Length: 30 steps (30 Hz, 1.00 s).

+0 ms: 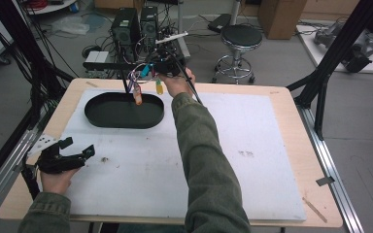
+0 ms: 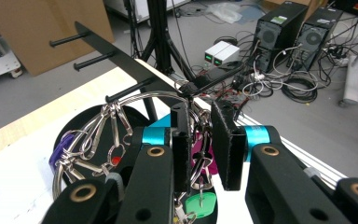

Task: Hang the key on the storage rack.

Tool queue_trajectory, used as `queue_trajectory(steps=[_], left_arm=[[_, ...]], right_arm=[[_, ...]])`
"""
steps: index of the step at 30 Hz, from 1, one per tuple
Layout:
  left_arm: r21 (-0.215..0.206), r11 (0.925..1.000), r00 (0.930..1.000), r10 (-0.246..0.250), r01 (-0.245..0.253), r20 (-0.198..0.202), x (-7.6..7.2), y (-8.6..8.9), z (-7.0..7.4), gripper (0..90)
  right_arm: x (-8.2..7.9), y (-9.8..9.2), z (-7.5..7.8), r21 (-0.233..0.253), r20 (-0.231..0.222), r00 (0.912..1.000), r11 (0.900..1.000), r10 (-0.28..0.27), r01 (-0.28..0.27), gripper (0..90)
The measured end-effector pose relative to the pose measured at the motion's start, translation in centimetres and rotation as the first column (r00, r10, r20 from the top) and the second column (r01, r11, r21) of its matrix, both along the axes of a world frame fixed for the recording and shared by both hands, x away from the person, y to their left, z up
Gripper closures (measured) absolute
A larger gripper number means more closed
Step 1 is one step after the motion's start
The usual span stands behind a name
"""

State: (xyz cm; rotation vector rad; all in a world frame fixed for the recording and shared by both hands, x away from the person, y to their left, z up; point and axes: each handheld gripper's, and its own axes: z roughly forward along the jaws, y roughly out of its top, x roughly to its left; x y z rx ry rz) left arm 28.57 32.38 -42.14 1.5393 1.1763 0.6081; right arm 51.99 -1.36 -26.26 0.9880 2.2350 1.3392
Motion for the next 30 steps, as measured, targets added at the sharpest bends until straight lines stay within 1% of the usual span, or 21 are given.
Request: queue_trajectory(steps=[3, 6, 11, 14, 16, 21, 24, 27, 30], left_arm=[[-0.002, 1.0, 1.0, 0.0, 0.0, 0.001, 0.0, 0.0, 0.0, 1.7], [0.0, 1.0, 1.0, -0.004, 0.004, 0.001, 0.0, 0.0, 0.0, 1.7], [0.003, 1.0, 1.0, 0.003, -0.003, 0.005, 0.1, 0.1, 0.0, 1.7], [0.005, 1.0, 1.0, 0.003, -0.003, 0.006, 0.1, 0.1, 0.0, 1.7], [0.009, 1.0, 1.0, 0.0, -0.001, 0.009, 0.0, 0.0, 0.1, 1.7], [0.012, 0.9999, 0.9999, -0.007, 0.007, 0.013, 0.0, -0.1, 0.1, 1.7], [0.008, 0.9999, 0.9999, -0.007, 0.007, 0.015, 0.0, -0.1, 0.0, 1.7], [0.007, 1.0, 0.9999, -0.006, 0.006, 0.016, 0.0, -0.1, 0.0, 1.7], [0.006, 1.0, 0.9999, -0.008, 0.008, 0.015, 0.0, -0.2, 0.0, 1.7]], right_arm=[[0.1, 0.4, -0.3, 0.005, 0.005, 1.0, 1.0, -0.004, 0.004, 78.7], [0.3, 0.7, -0.6, -0.006, 0.0, 0.9999, 1.0, -0.016, 0.016, 78.7], [0.5, 0.6, -1.2, 0.006, -0.006, 0.9996, 1.0, -0.027, 0.027, 78.6], [0.5, 0.8, -1.3, -0.004, -0.001, 0.9997, 1.0, -0.025, 0.025, 78.5], [0.5, 0.8, -1.4, -0.007, -0.018, 0.9994, 1.0, -0.03, 0.03, 78.2], [0.5, 1.1, -1.6, -0.013, -0.025, 0.9993, 1.0, -0.028, 0.028, 77.1], [0.7, 1.0, -1.8, -0.003, -0.066, 0.9973, 0.999, -0.033, 0.033, 74.4], [0.7, 0.8, -1.9, 0.006, -0.083, 0.9961, 1.0, -0.03, 0.031, 70.8], [0.7, 0.7, -1.9, 0.015, -0.103, 0.9946, 1.0, -0.016, 0.017, 69.6]])
